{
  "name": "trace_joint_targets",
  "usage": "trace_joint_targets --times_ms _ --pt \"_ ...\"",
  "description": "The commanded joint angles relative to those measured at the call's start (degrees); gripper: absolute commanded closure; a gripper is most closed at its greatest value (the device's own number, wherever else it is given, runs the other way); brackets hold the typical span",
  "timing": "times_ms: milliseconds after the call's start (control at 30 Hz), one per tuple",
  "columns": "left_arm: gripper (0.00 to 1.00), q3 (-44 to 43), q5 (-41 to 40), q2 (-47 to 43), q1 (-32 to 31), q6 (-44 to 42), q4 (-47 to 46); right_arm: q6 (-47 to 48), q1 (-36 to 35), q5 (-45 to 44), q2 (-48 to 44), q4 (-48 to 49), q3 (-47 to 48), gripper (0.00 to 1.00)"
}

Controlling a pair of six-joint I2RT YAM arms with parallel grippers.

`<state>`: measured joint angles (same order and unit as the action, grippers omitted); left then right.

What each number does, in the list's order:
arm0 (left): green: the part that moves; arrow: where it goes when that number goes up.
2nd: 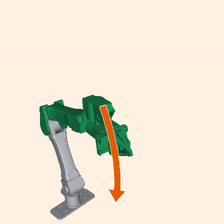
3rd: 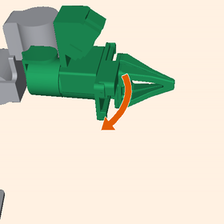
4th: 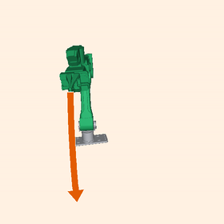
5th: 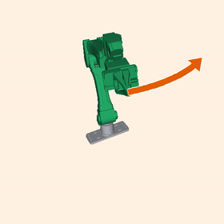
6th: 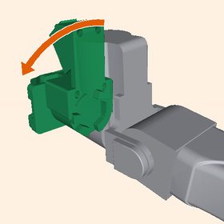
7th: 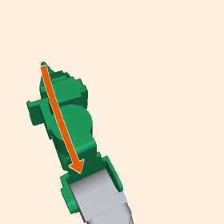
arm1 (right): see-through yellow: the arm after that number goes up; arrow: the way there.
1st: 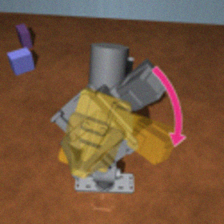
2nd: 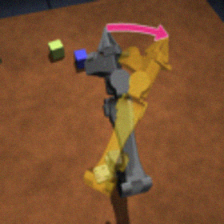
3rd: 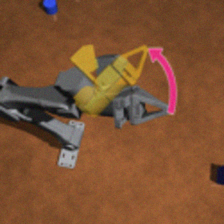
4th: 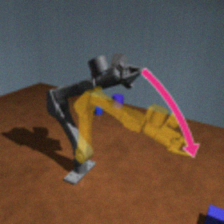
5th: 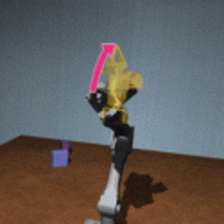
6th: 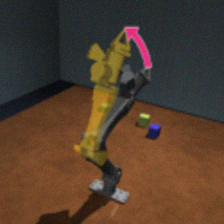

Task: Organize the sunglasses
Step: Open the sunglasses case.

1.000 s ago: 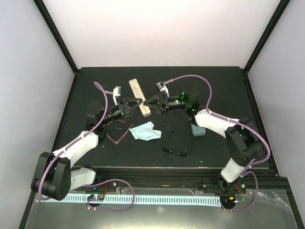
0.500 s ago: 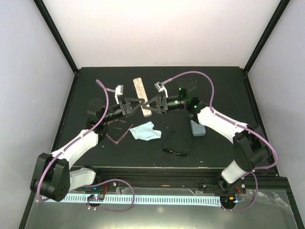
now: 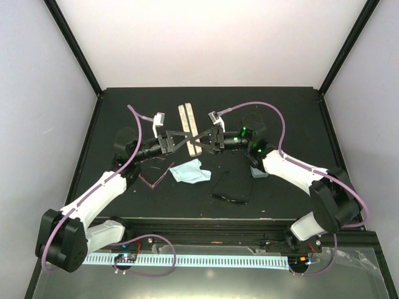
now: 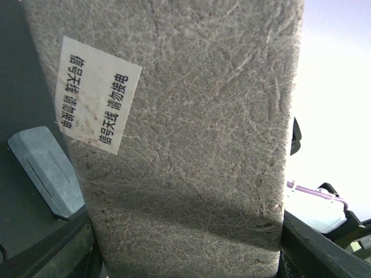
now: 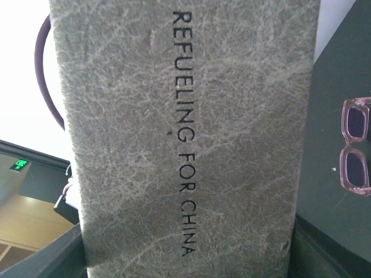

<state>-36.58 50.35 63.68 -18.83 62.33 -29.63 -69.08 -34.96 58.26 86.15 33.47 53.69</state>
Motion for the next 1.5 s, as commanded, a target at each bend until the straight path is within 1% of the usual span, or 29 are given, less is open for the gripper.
trace_joint_targets --times_ms 0,100,233,433,533,600,633,733,867,967,1067,1267,1467 --pt "0.39 2.52 -8.08 0.54 2.04 -9.94 9.86 -7.08 2.49 -2.75 -8.74 10.01 2.56 0.65" --pt "0.39 2.71 -11.16 -0.82 2.04 -11.71 13.24 -4.81 2.83 -4.17 -10.52 6.27 2.22 0.68" --pt "0.39 4.05 -17.65 -2.77 2.04 -11.68 15.87 -2.95 2.97 -5.59 -11.35 3.20 1.79 0.71" --pt "0.39 5.73 -20.04 -3.39 2.04 -10.22 15.10 -0.90 2.97 -6.83 -11.26 0.27 1.44 0.74" --pt "0.39 5.96 -20.27 -3.96 2.04 -10.25 14.67 3.30 2.97 -7.89 -10.98 -6.32 2.68 0.74" --pt "0.33 5.37 -20.21 -4.74 2.05 -10.61 14.85 8.33 2.97 -10.22 -10.48 -13.63 4.49 0.74" --pt "0.30 4.85 -20.51 -5.32 2.12 -11.39 15.56 11.63 2.92 -11.83 -9.86 -19.67 5.36 0.74" --pt "0.21 2.52 -23.36 -7.37 2.12 -14.71 20.28 19.72 3.17 -16.59 -7.17 -29.98 7.75 0.73" --pt "0.09 0.55 -29.41 -10.96 2.13 -19.49 29.00 25.47 5.09 -20.01 -1.22 -35.55 9.38 0.73" --pt "0.05 0.15 -32.13 -12.70 2.13 -22.59 33.53 28.37 7.05 -20.58 4.06 -37.17 10.76 0.72" --pt "0.04 0.73 -32.09 -13.69 2.13 -24.28 35.47 32.75 8.64 -21.50 9.47 -40.37 13.80 0.69" --pt "0.03 2.07 -29.76 -13.19 2.13 -25.56 35.95 35.70 11.43 -15.09 19.87 -40.98 18.27 0.64" --pt "0.03 2.31 -28.07 -10.44 2.13 -25.50 35.11 33.92 13.19 -9.55 24.93 -36.65 18.69 0.39"
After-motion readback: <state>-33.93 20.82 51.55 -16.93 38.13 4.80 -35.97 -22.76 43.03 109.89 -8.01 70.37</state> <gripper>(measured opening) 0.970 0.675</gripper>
